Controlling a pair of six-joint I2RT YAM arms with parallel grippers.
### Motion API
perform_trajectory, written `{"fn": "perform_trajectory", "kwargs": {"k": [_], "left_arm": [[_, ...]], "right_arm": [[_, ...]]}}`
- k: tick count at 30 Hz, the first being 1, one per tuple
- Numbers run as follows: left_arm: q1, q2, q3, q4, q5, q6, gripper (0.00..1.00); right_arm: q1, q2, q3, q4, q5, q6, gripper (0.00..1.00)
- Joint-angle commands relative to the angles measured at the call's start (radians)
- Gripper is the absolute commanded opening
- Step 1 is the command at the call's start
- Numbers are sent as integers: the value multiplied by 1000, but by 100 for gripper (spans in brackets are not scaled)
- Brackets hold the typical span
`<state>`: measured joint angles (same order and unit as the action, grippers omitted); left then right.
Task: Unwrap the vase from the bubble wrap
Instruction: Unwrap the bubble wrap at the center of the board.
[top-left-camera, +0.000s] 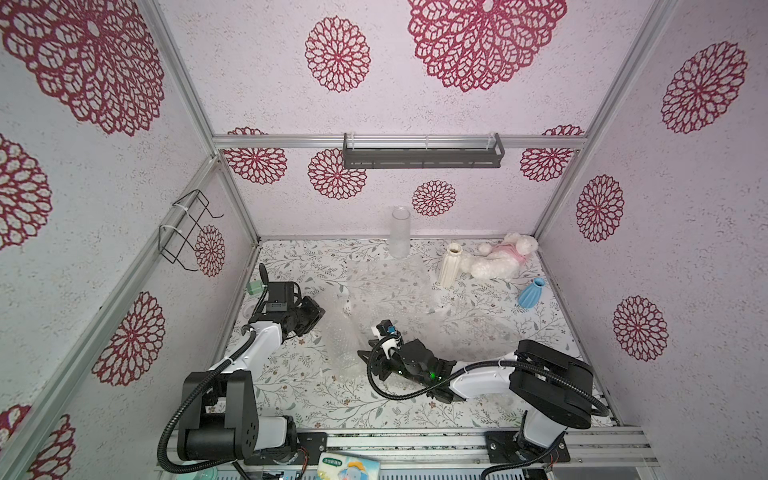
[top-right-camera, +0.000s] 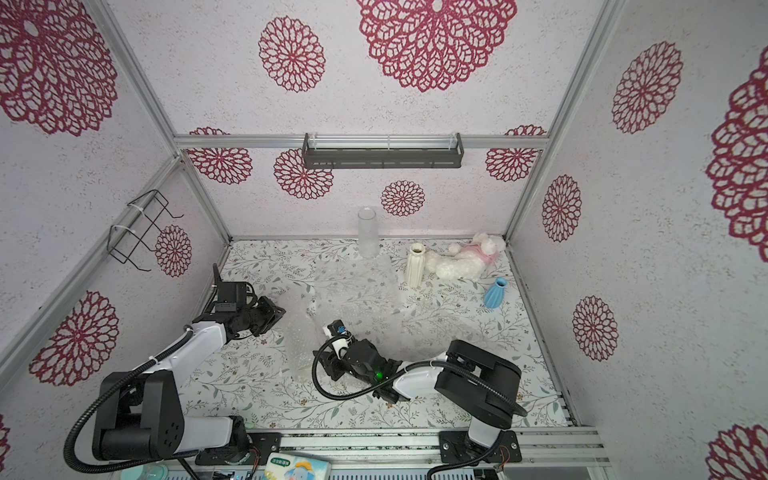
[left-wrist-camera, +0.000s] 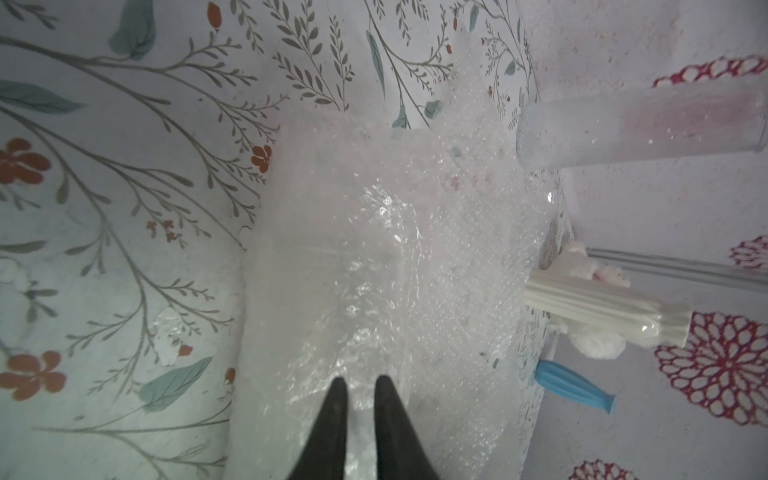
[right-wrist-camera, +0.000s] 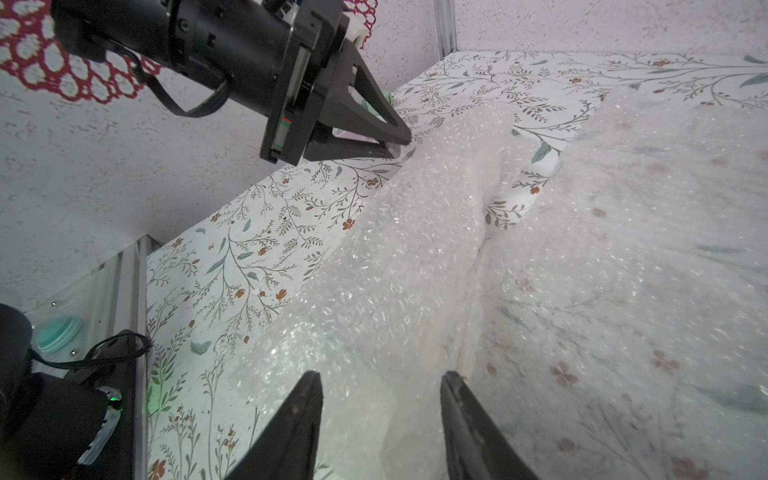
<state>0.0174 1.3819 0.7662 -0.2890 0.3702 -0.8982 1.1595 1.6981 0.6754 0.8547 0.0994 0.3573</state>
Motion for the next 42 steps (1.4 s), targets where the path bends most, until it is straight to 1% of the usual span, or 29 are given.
{"fn": "perform_trajectory", "kwargs": {"k": [1, 7, 14, 28, 42], "left_arm": [[-7, 13, 24, 2, -34, 9, 0], [-25, -26, 77, -56, -67, 21, 0], [-52, -39, 136, -75, -71, 21, 0], [-139, 66, 246, -50, -73, 7, 0], [-247, 257, 389, -56, -94, -2, 0]], "right_arm": [[5, -27, 7, 27, 0, -21, 48], [5, -27, 8, 21, 4, -28, 48], [6, 2, 37, -2, -13, -46, 48], [16, 36, 77, -41, -29, -58, 48], [13, -47, -14, 19, 67, -54, 48]]}}
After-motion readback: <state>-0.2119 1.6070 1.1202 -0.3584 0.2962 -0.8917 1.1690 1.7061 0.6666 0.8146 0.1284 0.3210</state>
